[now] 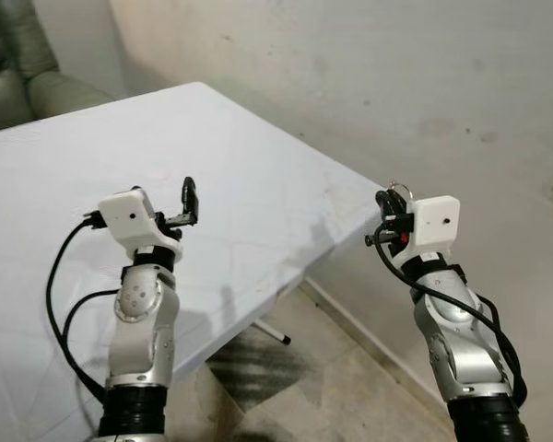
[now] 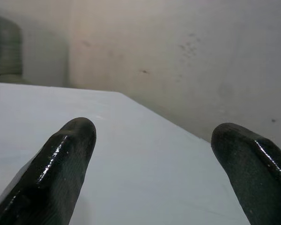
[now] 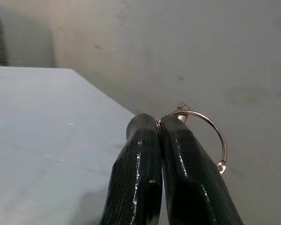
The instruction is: Hang keys on a hook
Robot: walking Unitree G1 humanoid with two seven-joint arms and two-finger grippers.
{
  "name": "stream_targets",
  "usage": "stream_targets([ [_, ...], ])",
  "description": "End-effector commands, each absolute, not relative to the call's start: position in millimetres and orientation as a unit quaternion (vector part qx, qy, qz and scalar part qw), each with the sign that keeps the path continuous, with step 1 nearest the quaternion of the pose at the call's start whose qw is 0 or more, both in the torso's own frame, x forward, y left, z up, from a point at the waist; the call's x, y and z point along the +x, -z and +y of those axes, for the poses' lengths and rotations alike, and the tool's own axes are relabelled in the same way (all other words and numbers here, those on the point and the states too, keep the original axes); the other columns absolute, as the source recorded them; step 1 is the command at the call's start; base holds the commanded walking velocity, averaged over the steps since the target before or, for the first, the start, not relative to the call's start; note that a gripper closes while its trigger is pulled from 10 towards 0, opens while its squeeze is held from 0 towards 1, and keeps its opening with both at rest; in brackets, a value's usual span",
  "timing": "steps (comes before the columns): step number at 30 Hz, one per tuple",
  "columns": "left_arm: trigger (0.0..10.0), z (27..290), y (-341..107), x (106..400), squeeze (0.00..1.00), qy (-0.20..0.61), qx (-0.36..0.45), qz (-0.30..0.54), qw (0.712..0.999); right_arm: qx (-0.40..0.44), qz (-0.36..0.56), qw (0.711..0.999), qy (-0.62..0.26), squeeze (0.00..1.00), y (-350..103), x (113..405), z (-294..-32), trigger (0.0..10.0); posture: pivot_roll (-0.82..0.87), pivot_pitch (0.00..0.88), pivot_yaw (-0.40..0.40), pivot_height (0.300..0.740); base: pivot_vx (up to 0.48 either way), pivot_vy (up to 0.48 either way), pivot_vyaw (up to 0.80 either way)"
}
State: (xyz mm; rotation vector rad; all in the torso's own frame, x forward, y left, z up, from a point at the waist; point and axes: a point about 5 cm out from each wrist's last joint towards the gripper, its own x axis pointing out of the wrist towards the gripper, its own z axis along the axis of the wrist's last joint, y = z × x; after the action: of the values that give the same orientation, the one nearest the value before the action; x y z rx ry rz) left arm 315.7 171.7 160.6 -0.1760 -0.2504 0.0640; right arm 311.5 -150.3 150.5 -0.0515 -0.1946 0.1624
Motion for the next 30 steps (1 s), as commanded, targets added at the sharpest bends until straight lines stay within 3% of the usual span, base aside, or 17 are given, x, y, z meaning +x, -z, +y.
stream_targets([
  [1,10.0,162.9,-163.5,319.9,0.00,-0.015,-0.087,-0.126,0.988,-0.026,-0.107,0.992,-0.063,0.00,-155.3,314.1,-157.1,10.0,0.00,0.000,-0.052,0.740,0.000,0.000,-0.76],
  [30,10.0,148.4,-162.3,330.6,0.00,0.021,-0.088,-0.115,0.989,-0.024,-0.119,0.992,-0.045,0.00,-155.8,315.9,-160.3,10.0,-0.03,0.000,-0.026,0.740,0.000,0.000,-0.77],
])
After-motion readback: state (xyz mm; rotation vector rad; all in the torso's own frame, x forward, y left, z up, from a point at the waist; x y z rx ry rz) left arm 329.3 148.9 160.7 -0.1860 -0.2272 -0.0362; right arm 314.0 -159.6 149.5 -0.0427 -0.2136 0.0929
